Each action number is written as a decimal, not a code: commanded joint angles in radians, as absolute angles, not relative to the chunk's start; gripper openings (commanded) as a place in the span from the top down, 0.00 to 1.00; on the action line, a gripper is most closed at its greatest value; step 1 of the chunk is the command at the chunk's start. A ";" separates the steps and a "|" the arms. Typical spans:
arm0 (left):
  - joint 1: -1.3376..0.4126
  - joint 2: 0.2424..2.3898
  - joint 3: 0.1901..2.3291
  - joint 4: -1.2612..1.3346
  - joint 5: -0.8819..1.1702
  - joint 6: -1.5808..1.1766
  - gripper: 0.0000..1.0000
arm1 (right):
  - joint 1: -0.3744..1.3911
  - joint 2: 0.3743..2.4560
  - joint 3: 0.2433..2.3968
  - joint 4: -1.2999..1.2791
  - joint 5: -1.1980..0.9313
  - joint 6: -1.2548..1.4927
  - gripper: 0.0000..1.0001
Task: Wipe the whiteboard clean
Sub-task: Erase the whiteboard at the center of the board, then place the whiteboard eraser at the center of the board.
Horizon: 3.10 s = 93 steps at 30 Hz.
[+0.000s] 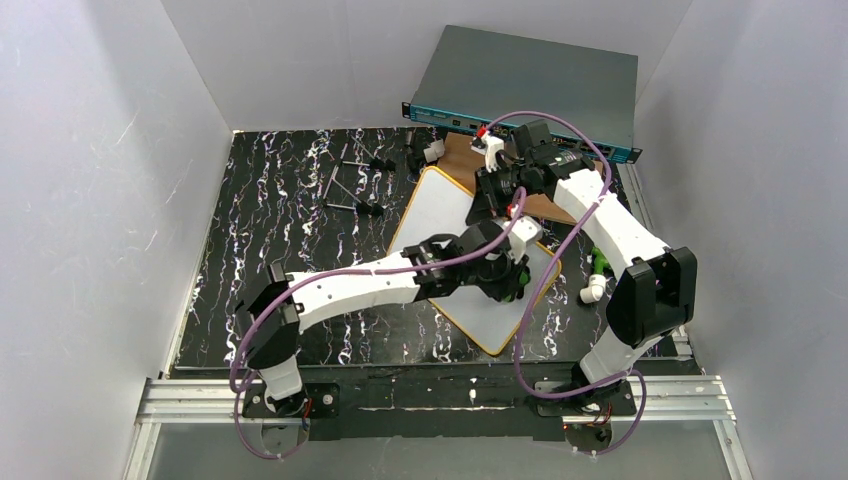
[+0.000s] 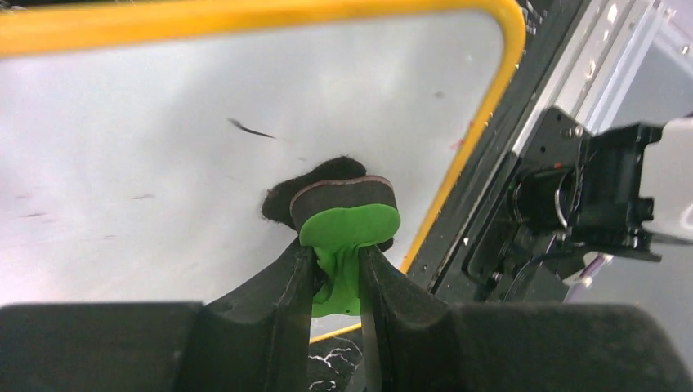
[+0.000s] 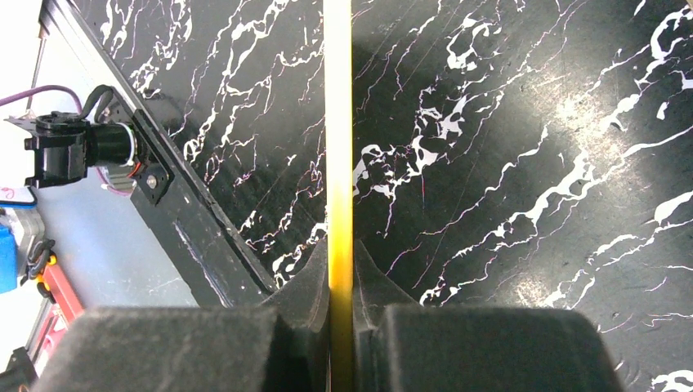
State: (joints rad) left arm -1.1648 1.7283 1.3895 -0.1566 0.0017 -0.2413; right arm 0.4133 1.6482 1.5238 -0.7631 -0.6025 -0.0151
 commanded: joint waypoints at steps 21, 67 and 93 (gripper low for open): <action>-0.899 1.119 0.522 -0.006 -0.159 -0.581 0.95 | 0.397 1.438 1.526 -0.941 -0.666 -0.402 0.99; -0.717 1.316 0.655 -0.059 0.250 -0.360 0.02 | 0.316 1.305 1.411 -0.984 -0.966 -0.453 0.99; -0.634 0.821 0.673 -0.060 0.416 -0.153 0.02 | 0.319 1.325 1.448 -1.061 -0.954 -0.556 0.99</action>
